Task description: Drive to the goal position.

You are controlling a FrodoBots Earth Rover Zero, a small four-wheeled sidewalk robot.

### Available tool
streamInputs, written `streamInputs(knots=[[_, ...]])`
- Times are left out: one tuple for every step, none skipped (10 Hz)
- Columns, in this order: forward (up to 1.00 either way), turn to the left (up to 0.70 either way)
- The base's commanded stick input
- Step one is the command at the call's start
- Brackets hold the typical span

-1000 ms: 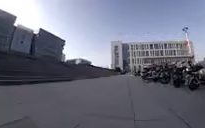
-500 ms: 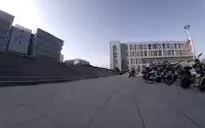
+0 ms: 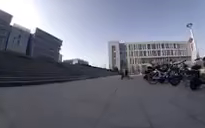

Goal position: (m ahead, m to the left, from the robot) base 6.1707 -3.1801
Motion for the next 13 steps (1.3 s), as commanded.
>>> streamInputs(knots=[[1.0,-0.36],[1.0,-0.16],[1.0,0.01],[1.0,0.01],[1.0,0.01],[1.0,0.01],[1.0,0.01],[1.0,0.01],[1.0,0.01],[1.0,0.01],[1.0,0.01],[1.0,0.01],[1.0,0.01]])
